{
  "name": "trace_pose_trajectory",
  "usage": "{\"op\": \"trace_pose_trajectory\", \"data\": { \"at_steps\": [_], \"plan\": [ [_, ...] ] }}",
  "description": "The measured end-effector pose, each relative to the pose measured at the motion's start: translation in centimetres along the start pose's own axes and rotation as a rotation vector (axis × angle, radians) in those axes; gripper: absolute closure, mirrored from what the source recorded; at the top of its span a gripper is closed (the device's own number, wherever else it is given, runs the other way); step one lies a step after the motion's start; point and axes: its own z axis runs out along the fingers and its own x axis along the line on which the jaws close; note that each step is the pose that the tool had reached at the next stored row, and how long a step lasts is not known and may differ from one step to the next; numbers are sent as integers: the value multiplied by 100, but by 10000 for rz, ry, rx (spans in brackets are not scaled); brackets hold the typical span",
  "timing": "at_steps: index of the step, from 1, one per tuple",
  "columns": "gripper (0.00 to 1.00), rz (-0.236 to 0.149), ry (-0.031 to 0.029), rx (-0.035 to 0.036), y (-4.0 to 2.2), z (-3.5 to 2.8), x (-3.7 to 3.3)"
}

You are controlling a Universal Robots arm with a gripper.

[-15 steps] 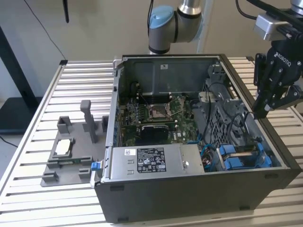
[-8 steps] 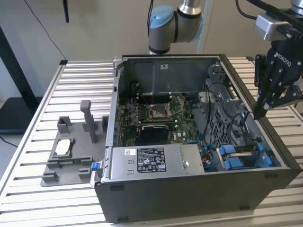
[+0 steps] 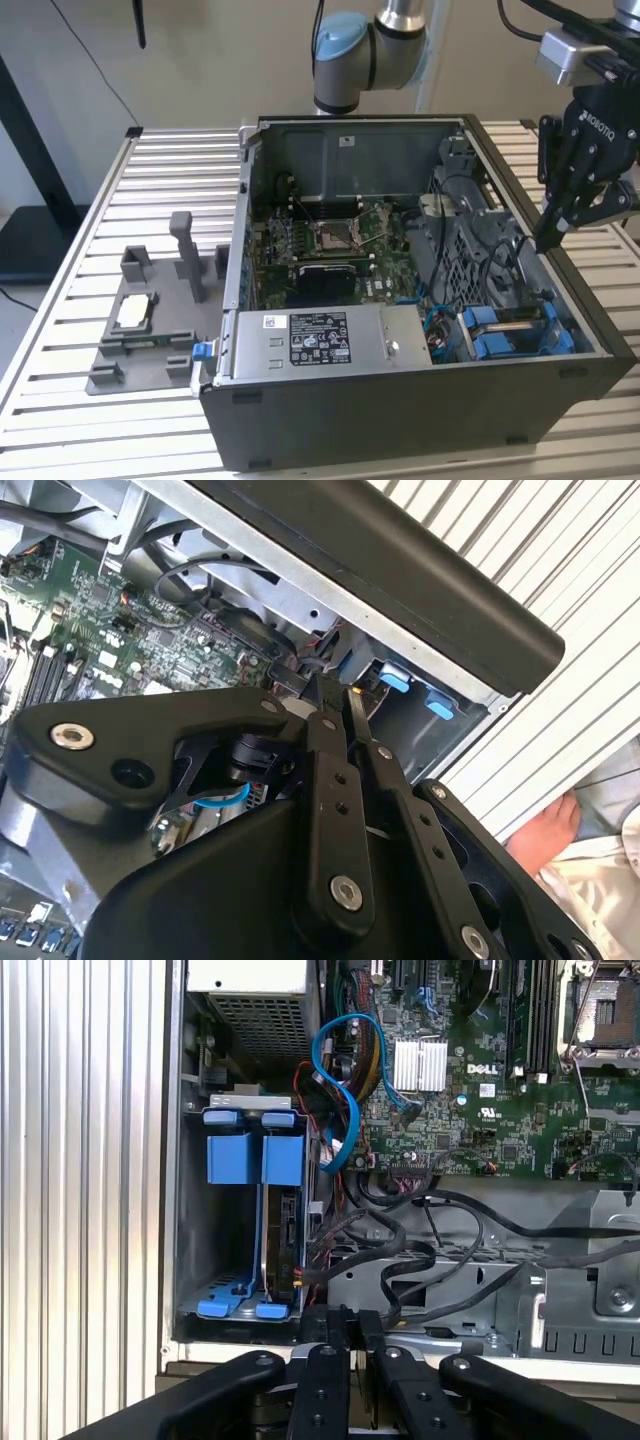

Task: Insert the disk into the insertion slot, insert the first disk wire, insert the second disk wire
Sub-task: 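Insert the second disk wire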

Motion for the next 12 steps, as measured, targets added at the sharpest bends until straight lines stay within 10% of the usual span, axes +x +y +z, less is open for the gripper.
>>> {"op": "trace_pose_trajectory", "data": {
  "at_steps": [12],
  "plan": [
    [84,2,0,36,113,-31,-22]
  ]
}}
